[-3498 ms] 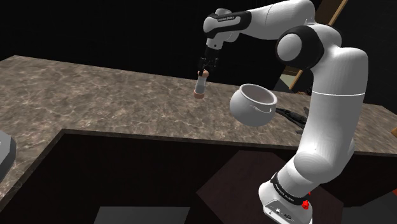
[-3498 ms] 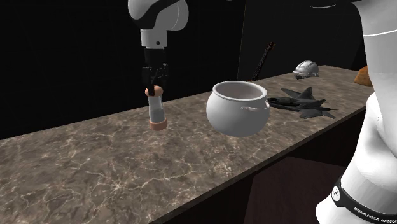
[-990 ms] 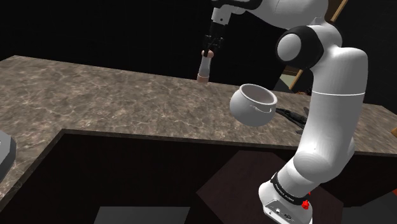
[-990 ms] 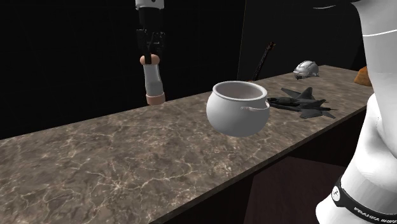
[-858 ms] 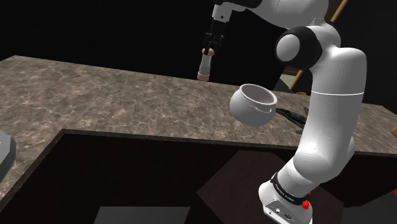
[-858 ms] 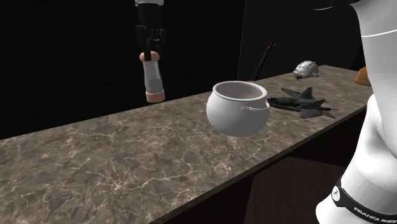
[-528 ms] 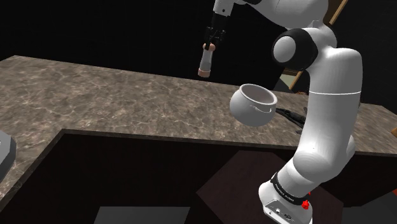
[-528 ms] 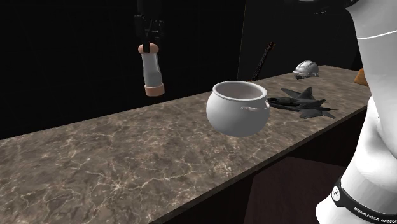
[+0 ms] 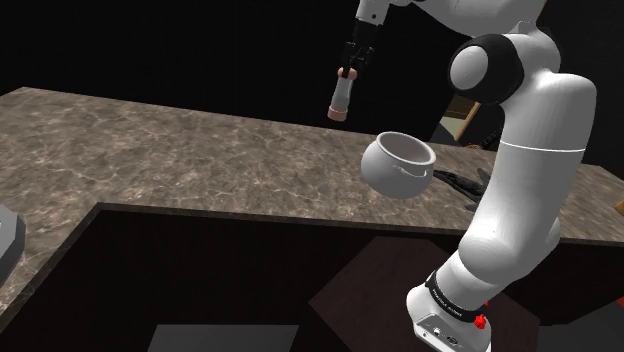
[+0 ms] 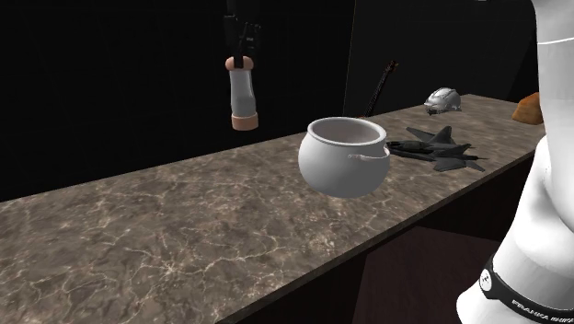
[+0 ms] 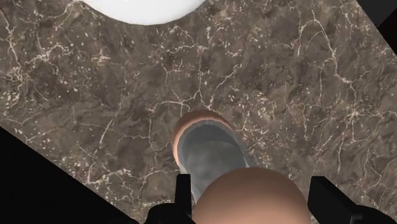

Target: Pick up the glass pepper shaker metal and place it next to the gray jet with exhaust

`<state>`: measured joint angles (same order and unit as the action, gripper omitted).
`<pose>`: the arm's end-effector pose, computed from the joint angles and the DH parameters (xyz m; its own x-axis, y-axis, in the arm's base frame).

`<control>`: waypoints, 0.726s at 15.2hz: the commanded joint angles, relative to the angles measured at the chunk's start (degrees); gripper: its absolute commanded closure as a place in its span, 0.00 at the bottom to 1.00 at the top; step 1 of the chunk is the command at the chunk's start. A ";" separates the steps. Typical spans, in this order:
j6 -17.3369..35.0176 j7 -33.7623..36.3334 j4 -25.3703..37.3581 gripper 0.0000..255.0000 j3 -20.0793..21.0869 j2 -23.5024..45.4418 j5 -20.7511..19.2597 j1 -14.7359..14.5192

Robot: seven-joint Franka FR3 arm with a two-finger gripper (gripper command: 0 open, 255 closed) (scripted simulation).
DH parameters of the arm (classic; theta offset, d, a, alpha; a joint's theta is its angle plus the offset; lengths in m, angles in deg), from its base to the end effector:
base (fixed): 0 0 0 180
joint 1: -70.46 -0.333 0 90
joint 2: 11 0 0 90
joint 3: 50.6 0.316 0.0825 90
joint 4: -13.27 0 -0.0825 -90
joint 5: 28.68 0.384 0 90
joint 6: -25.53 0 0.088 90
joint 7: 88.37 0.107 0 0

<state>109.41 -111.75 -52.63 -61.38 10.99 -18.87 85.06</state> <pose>0.6103 -0.2386 0.5825 0.9998 -0.0099 -0.0182 -0.0119 -0.9930 -0.1177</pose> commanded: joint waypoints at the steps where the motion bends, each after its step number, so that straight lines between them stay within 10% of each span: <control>1: 0.66 -2.47 -2.66 1.00 -0.77 -1.74 -0.19 1.42; 11: 1.81 -14.47 -10.52 1.00 -5.06 -7.20 -1.11 8.59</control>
<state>110.66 -124.78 -60.95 -65.93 5.30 -19.63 93.00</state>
